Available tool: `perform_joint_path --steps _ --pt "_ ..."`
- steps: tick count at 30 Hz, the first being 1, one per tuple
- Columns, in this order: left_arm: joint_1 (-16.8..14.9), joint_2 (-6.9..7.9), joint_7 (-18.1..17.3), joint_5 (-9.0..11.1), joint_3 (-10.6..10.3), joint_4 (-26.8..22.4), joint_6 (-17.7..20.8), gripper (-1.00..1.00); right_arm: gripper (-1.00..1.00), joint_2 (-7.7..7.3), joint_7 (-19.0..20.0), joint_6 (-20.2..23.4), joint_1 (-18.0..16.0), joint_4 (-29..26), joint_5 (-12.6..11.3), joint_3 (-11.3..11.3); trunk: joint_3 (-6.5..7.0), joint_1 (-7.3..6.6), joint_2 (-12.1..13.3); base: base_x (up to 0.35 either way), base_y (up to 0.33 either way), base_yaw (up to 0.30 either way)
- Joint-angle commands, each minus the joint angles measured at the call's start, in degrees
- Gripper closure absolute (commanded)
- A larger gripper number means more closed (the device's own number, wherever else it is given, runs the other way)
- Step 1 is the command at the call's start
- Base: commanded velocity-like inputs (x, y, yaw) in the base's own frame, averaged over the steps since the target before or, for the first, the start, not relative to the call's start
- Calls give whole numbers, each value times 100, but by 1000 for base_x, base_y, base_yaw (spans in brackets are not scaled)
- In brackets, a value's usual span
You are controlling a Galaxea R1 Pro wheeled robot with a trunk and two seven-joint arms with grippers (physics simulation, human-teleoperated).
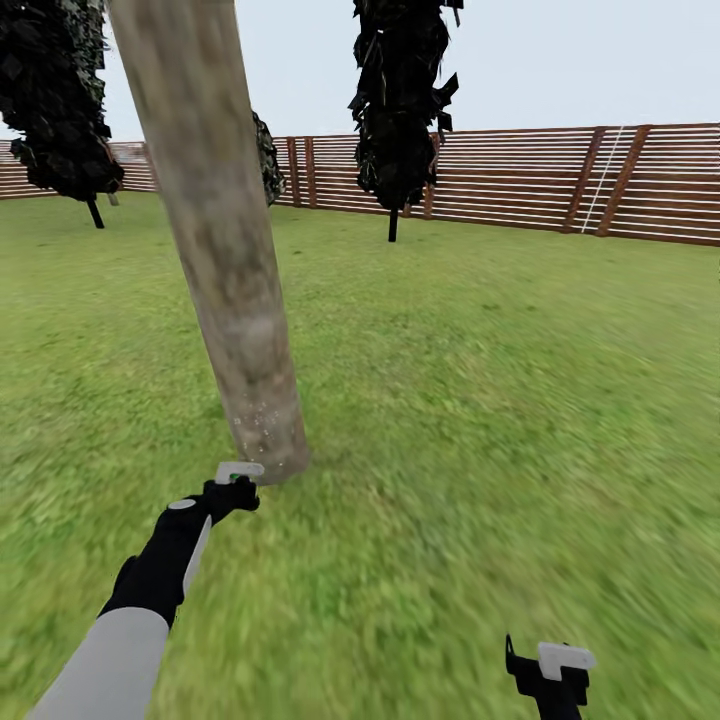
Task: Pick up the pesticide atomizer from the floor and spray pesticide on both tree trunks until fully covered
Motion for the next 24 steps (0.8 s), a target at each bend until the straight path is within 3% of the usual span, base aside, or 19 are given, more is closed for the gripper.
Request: perform_joint_path --steps 1,4,9,15,18,20,21,24 --pt "7 28 -3 5 6 -222 90 100 -100 2 0 0 0 0 1 0 0 0 0 -262 0 0" --pt "10 26 -3 6 -23 -439 251 100 -100 1 0 0 0 0 2 0 0 0 0 -97 0 0" --pt "-58 -57 5 5 -41 -795 855 100 -100 -1 0 0 0 2 1 0 0 0 0 -14 0 0" --pt "-46 131 5 7 -19 -1037 1083 100 -100 2 0 0 0 0 1 0 0 0 0 0 0 0" --pt "-62 -66 5 2 -366 -1203 1170 100 -100 -1 0 0 0 2 2 0 0 0 0 0 0 0" --pt "-72 -108 5 4 -475 -1493 1479 100 -100 -2 0 0 0 1 2 0 0 0 0 0 0 0" --pt "-79 -77 5 13 -460 -1687 1661 100 -100 -2 0 0 0 0 2 0 0 0 0 0 0 0" --pt "-78 111 -1 75 -147 -1807 1768 100 -100 -2 0 0 0 0 2 0 0 0 0 0 0 0"
